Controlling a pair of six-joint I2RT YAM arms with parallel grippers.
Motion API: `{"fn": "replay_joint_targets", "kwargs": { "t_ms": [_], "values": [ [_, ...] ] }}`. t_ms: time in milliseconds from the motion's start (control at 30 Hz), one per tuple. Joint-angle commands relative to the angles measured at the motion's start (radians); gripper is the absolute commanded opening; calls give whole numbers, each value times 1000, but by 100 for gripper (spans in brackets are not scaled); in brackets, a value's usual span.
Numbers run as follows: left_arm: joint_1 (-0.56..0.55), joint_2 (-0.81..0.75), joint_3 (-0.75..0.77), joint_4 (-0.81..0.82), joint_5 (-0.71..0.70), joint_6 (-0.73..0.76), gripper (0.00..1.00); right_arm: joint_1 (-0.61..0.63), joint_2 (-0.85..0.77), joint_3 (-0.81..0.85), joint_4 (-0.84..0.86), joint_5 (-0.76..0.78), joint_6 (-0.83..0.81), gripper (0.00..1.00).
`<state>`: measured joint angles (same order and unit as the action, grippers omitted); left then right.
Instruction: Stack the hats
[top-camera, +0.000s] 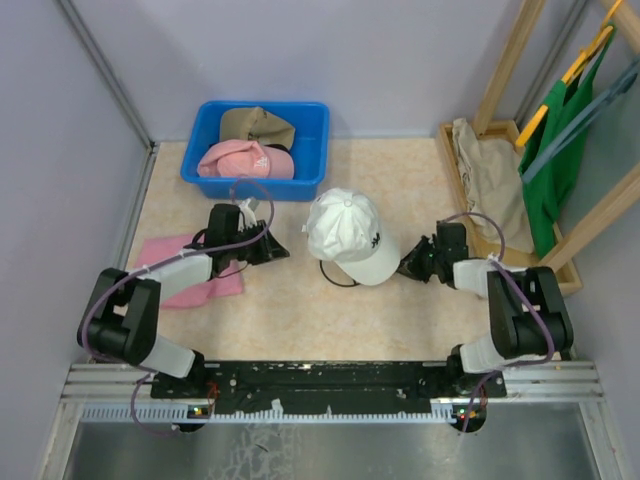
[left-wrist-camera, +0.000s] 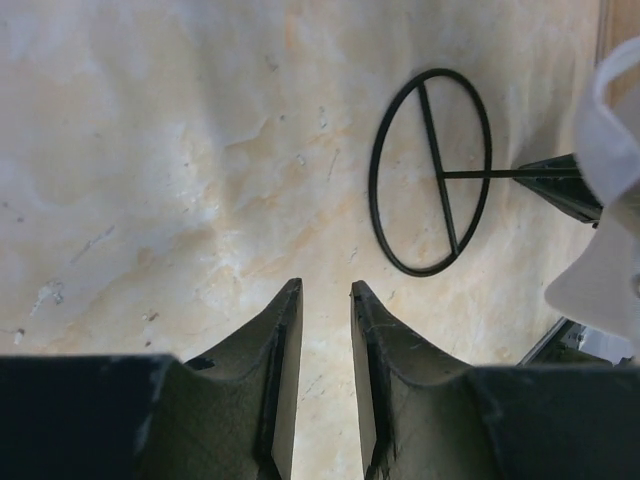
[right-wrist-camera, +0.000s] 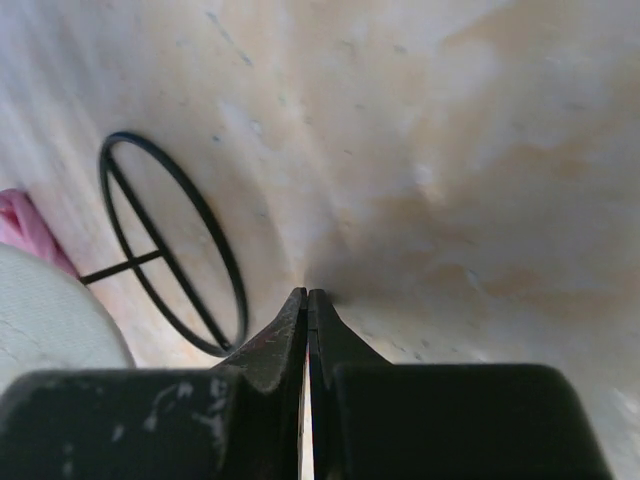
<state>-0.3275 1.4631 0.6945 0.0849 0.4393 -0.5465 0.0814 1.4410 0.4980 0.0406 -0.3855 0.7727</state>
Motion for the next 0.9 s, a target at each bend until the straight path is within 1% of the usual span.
{"fn": "replay_joint_targets", "kwargs": {
  "t_ms": [0,133,233,367,533,700,800,867],
  "values": [
    [20,34,-44,116,0,-70,31,42,90,6,185,9,84,0],
    [28,69,-86,223,-4,-121,29,87,174,33,233,18,107,0],
    [29,143,-77,301,13,-159,28,123,247,57,260,20,123,0],
    [32,242,-49,362,42,-200,26,155,299,83,281,22,133,0],
    [39,298,-74,451,50,-246,26,174,336,120,274,24,125,0],
    [53,255,-138,478,26,-252,24,200,382,191,243,22,107,0],
    [67,214,-166,470,2,-241,24,219,418,232,240,12,112,0],
    [80,205,-165,452,6,-235,24,224,411,240,225,26,104,0]
  ]
}}
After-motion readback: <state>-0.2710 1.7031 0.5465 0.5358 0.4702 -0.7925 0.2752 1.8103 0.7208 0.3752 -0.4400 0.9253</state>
